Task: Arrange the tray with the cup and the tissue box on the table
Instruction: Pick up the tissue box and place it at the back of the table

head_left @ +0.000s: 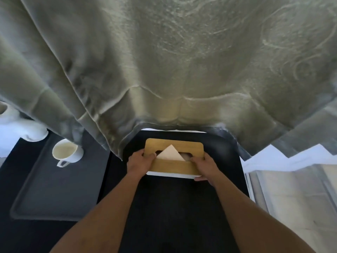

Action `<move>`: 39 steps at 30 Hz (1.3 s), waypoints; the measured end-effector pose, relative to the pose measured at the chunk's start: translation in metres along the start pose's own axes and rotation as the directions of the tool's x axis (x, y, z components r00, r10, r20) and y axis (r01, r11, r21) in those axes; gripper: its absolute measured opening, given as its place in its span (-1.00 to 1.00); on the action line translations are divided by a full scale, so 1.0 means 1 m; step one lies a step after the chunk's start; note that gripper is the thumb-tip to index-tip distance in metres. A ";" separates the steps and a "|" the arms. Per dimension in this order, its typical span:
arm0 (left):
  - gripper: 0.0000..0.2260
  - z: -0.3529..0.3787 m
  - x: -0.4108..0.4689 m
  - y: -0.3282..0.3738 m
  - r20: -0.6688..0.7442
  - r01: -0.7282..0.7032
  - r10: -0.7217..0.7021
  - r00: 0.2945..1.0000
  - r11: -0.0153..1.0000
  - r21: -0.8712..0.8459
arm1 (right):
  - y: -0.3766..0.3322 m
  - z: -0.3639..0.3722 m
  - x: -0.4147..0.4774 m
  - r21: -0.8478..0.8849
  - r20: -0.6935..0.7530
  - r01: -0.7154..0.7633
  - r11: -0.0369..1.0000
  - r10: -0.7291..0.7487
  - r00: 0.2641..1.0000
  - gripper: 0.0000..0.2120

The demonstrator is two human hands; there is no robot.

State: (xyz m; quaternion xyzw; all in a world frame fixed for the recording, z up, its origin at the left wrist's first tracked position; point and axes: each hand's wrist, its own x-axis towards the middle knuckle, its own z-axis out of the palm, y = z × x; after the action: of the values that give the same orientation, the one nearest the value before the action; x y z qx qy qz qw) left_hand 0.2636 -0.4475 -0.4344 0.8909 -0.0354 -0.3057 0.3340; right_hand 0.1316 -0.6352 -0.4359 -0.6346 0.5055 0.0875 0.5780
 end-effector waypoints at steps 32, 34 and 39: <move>-0.54 0.002 0.074 0.037 -0.073 -0.020 0.011 0.997 0.992 -0.128 | -0.040 -0.011 0.078 0.106 0.067 0.090 0.990 -0.098 0.993 -0.46; -0.53 0.002 0.076 0.038 -0.083 -0.019 0.009 0.996 0.993 -0.117 | -0.041 -0.011 0.080 0.104 0.063 0.098 0.990 -0.105 0.992 -0.45; -0.53 0.004 0.077 0.036 -0.080 -0.041 0.031 0.996 0.991 -0.126 | -0.043 -0.011 0.082 0.118 0.065 0.107 0.987 -0.115 0.991 -0.47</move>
State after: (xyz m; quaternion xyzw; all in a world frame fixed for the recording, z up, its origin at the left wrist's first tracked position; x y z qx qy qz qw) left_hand 0.3291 -0.4983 -0.4547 0.8782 -0.0188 -0.2665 0.3968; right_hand 0.1974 -0.6964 -0.4613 -0.6242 0.4525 0.0486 0.6350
